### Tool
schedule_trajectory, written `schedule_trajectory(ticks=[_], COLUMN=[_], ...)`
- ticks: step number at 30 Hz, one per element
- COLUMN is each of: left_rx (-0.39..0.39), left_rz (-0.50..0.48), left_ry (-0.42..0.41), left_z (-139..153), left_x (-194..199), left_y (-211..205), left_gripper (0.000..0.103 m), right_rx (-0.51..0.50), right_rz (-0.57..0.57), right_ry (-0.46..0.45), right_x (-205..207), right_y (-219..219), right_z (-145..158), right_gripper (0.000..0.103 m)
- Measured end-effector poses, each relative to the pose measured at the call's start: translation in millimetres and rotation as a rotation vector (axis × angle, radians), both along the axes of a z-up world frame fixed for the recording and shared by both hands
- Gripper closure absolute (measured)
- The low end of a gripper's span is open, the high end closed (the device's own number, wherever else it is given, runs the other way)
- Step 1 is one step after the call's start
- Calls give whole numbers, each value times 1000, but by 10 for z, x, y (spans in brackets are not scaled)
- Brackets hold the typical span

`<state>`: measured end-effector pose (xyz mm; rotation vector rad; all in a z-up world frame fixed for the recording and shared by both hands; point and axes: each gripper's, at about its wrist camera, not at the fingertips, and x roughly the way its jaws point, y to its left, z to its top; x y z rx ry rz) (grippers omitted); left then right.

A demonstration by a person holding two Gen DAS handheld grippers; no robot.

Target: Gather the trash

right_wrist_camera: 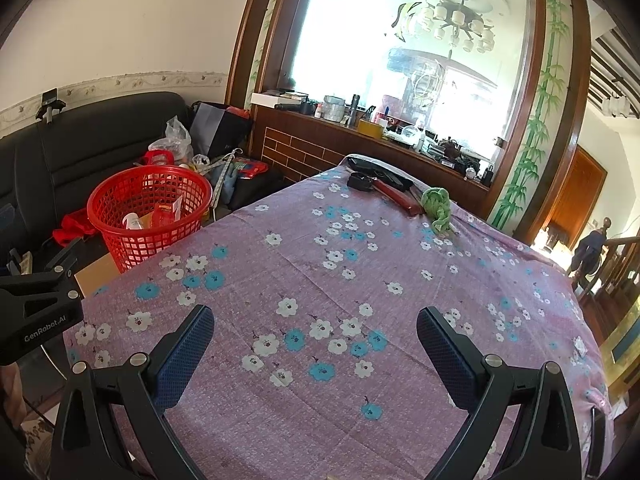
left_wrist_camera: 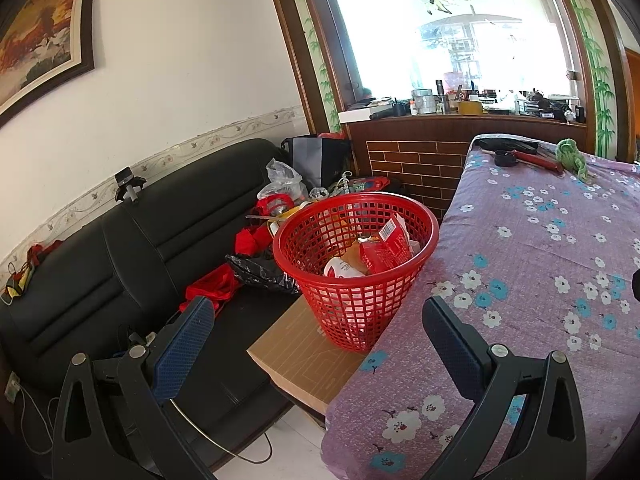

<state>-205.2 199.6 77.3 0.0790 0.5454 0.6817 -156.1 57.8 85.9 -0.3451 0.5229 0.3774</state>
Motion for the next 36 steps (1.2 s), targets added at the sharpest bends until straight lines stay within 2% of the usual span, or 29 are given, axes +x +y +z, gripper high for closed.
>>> schedule_trajectory(ticks=[13,21,24,26,30,33,36], left_rx=[3,28,-5,-61,-236,-319,-307], left_rz=[-11,-76,-165,-249,-482,-628,-675], left_ry=[9,29,55,86,237,351,423], left_z=[-32,-18,7,12,-110,-305,-533], left_x=[26,221,435,627,1187,1531,1752], left_y=[-23,-223,-408,-582,-1152,-1667,-2101], left_gripper=[0,0,0,0,0,0,0], right_rx=[0,19,51,68,88,50,48], right_rz=[-3,-43,-106,-192,-425,-577,-635], right_ry=[16,38,91,121,194,266,315], right_x=[36,136,323,480,826,1080,1200], right_y=[-10,-188,-473,-756,-1489,-2016,-2333], right_z=[-30,-72,-112,-155,-306,-493,-620], right_gripper=[0,0,0,0,0,1,1])
